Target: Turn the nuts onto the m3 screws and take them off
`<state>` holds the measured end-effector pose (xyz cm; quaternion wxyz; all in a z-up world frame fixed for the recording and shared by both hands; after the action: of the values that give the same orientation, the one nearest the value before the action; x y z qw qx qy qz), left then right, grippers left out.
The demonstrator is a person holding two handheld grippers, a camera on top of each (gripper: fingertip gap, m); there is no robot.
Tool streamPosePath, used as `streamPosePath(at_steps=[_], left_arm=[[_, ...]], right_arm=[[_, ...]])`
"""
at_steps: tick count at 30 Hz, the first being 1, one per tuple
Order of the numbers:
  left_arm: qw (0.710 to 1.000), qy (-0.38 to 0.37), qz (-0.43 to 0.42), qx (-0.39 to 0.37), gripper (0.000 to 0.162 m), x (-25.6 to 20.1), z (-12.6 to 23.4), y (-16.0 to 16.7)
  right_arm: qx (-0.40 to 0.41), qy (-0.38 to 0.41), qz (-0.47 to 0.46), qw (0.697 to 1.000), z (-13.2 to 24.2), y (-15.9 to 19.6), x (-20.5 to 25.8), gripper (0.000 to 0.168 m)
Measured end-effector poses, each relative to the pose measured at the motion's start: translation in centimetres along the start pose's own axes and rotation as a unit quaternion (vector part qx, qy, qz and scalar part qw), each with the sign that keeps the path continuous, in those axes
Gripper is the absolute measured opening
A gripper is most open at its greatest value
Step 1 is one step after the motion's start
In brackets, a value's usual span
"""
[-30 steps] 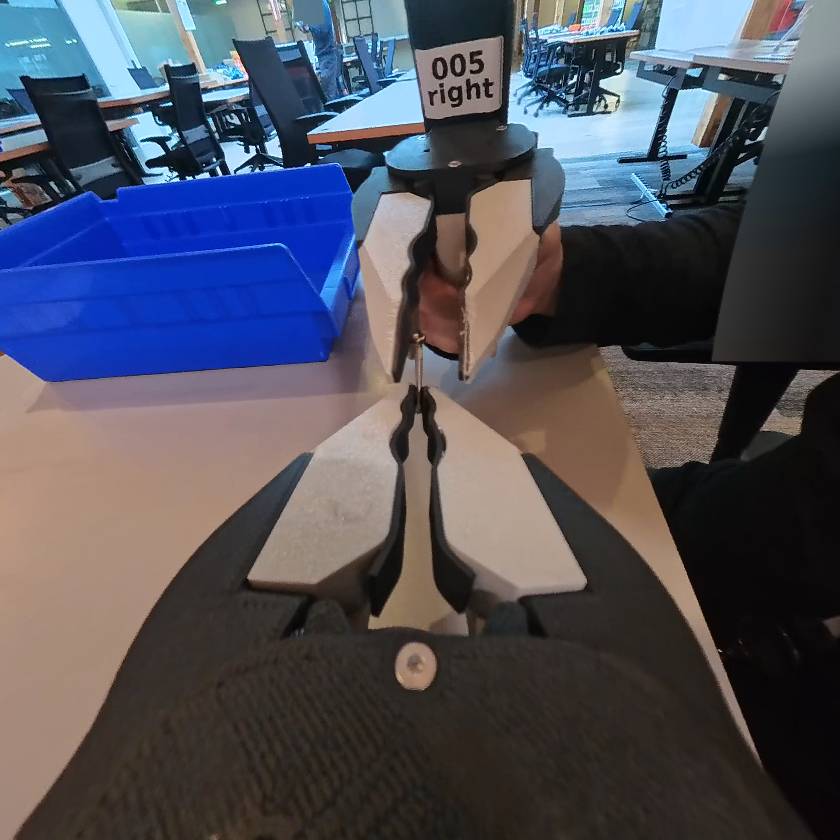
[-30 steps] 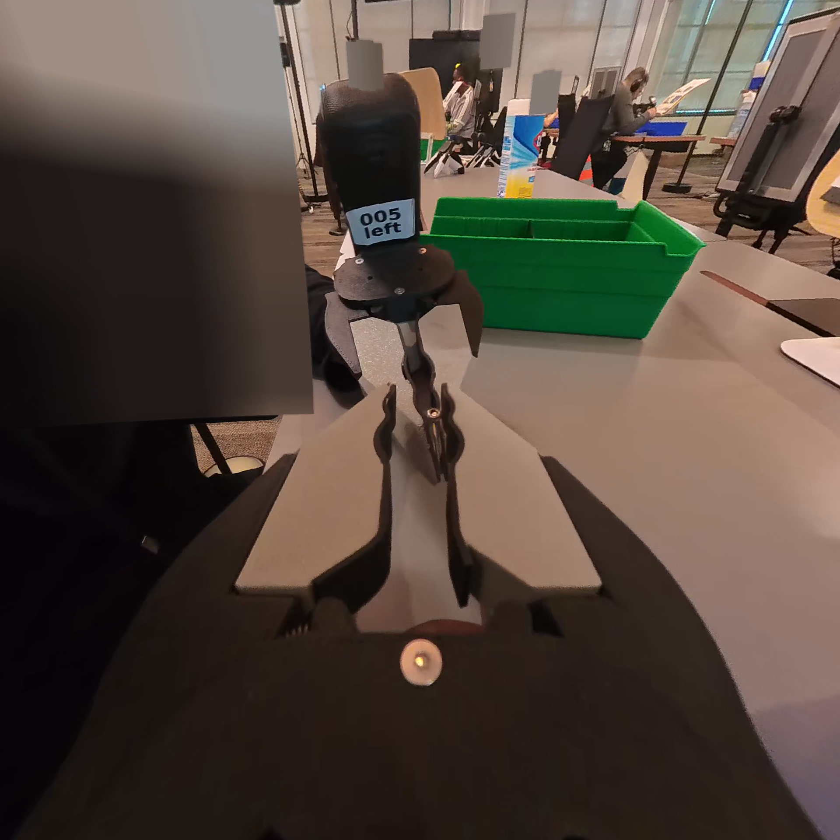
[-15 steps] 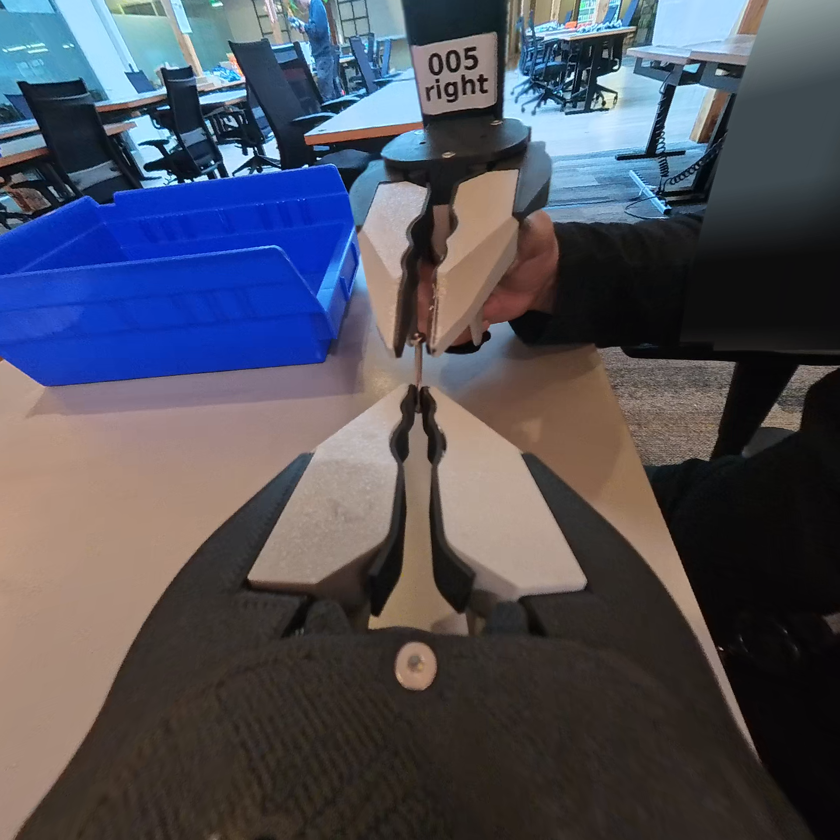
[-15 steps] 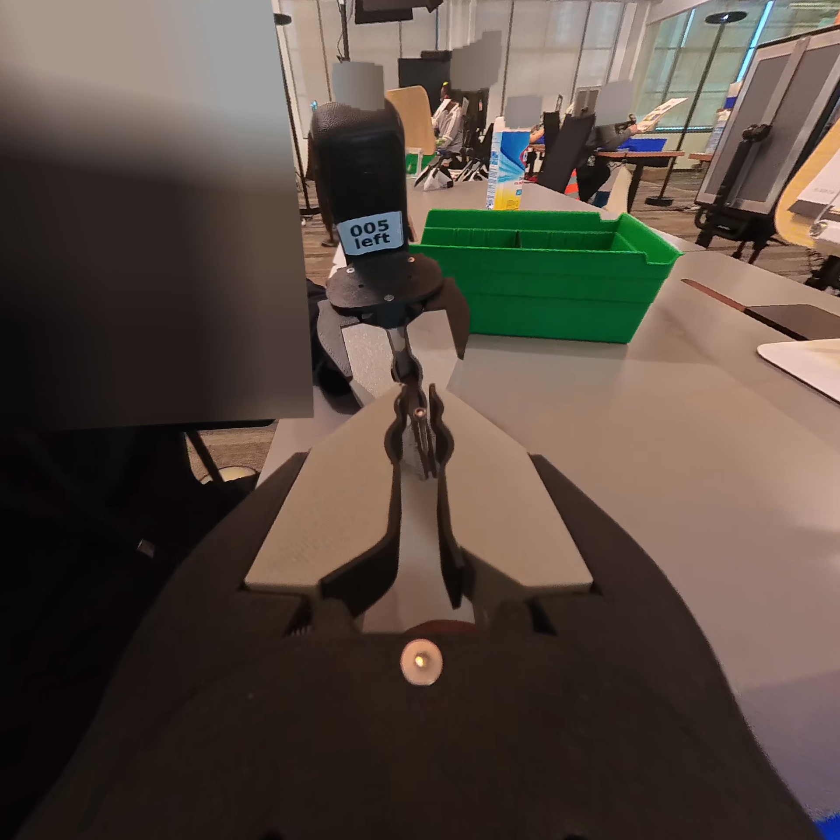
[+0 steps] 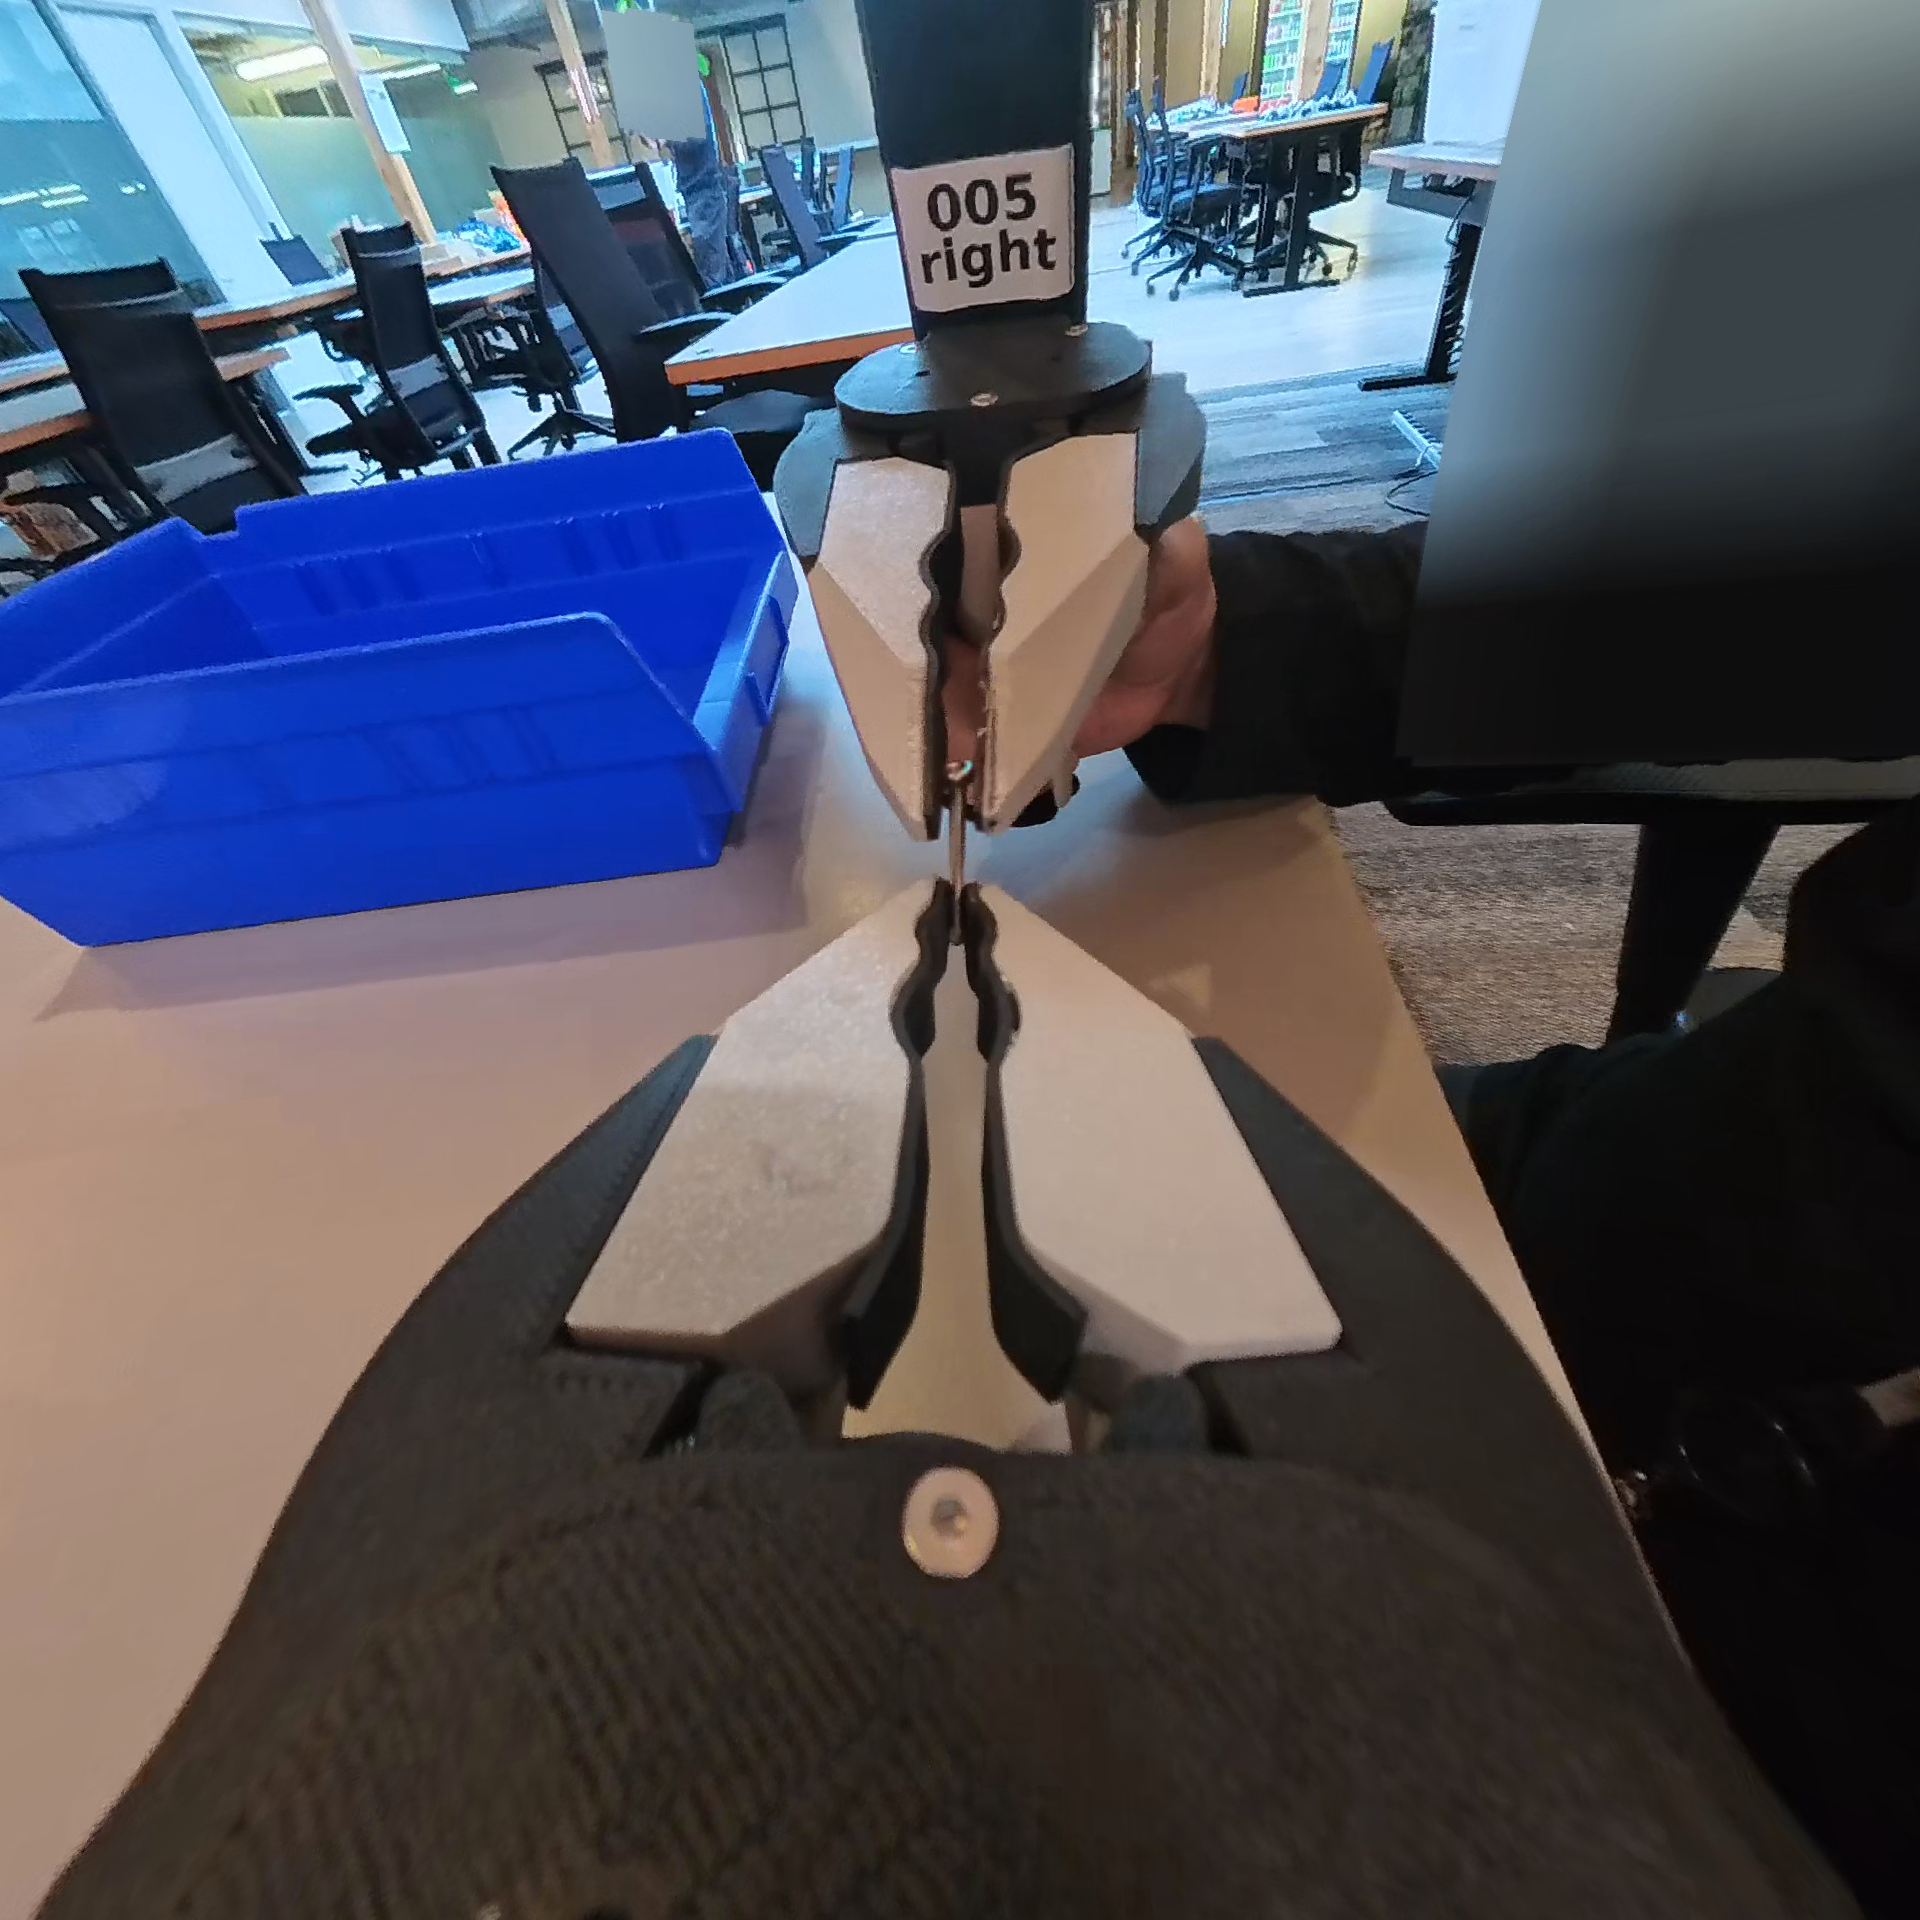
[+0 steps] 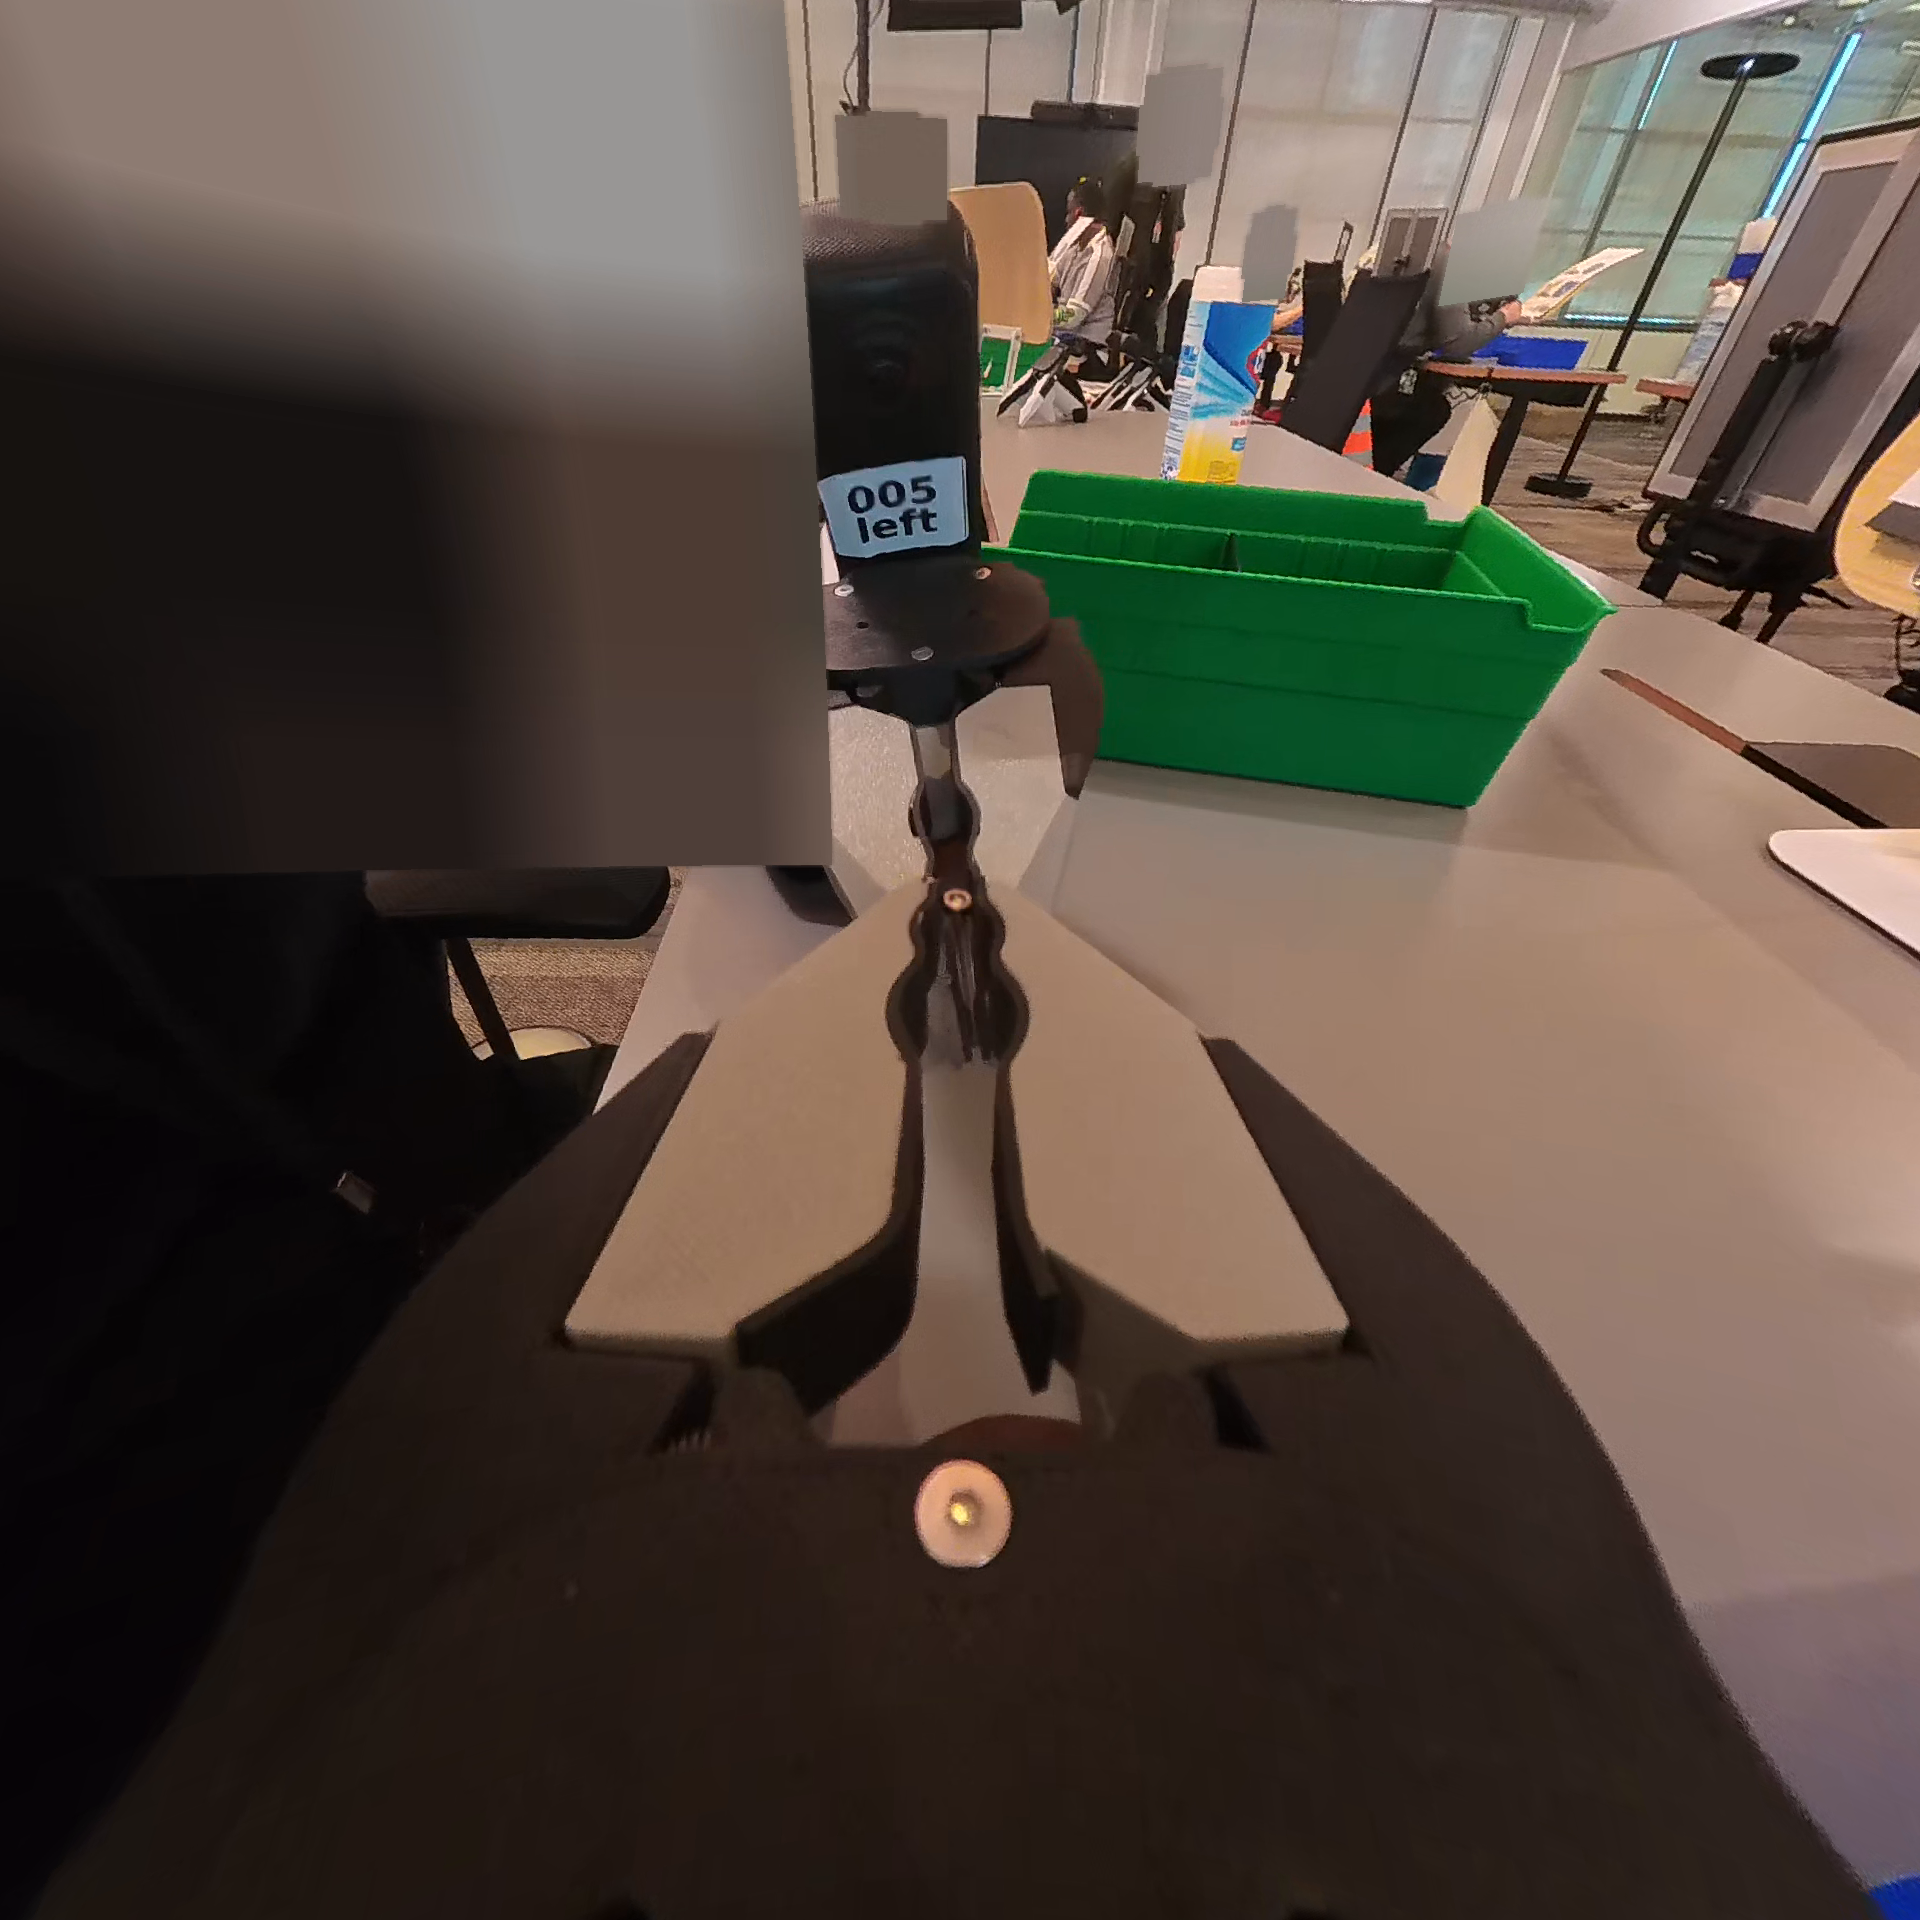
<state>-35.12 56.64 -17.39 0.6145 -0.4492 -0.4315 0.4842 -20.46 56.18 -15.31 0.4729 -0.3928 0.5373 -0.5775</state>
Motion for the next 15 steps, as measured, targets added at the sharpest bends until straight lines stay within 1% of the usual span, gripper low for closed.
streamPosePath(at_steps=[4, 8, 11, 15], left_arm=[[1.0, -0.003, -0.002, 0.004, 0.001, 0.0, 0.0, 0.0], [1.0, -0.022, -0.004, 0.01, 0.001, 0.2, 0.0, 0.0], [0.999, -0.047, -0.002, 0.021, 0.001, 0.6, 0.1, 0.2], [0.995, -0.093, -0.01, 0.047, 0.001, 0.9, 0.0, 0.3]], right_arm=[[0.001, 0.01, -0.005, 1.0, -0.1, 0.1, 0.0, 0.002], [0.005, 0.046, -0.013, 0.999, -0.2, 0.1, 0.1, 0.002], [0.017, 0.094, -0.013, 0.995, -0.4, 0.1, 0.1, 0.002], [0.022, 0.187, -0.02, 0.982, -1.1, 0.4, 0.6, 0.002]])
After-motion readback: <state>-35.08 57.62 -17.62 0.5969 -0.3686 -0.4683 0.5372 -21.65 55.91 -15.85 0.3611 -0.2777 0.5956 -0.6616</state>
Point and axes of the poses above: each gripper's, where its closed fingertips meet, z back along the fingers, y out of its underside, x = y × z across the jaws, the point moved 9 cm from there along z, back along the fingers, and after that the axes turned 9 degrees about y, right-handed, at the moved point
